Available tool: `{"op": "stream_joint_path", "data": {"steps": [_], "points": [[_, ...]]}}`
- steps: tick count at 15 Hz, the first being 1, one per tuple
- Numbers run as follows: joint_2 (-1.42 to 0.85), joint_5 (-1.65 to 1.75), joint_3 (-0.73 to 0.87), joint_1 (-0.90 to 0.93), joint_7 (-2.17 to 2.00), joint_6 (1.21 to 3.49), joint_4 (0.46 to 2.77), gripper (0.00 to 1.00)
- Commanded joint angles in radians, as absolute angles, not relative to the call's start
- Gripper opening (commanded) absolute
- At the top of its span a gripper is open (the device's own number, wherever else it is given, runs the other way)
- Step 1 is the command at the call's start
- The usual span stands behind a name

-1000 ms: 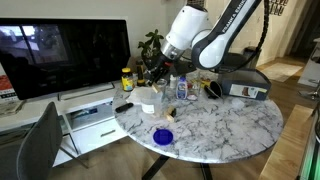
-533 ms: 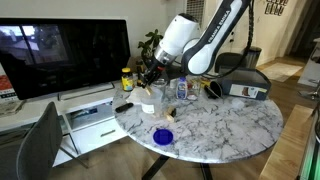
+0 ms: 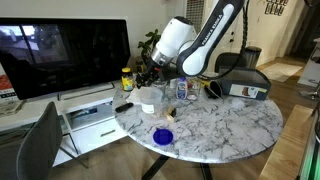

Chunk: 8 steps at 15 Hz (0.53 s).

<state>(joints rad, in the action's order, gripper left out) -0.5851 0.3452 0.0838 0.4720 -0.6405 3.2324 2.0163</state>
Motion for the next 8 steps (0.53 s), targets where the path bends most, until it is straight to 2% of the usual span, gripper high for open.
{"op": "stream_joint_path", "data": {"steps": [1, 5, 8], "points": [[-0.48, 0.332, 0.091, 0.482, -0.667, 3.16, 2.109, 0.98], [-0.351, 0.333, 0.112, 0.499, -0.701, 3.068, 2.219, 1.0], [-0.255, 0.322, 0.086, 0.482, -0.704, 2.904, 2.301, 1.0]]}}
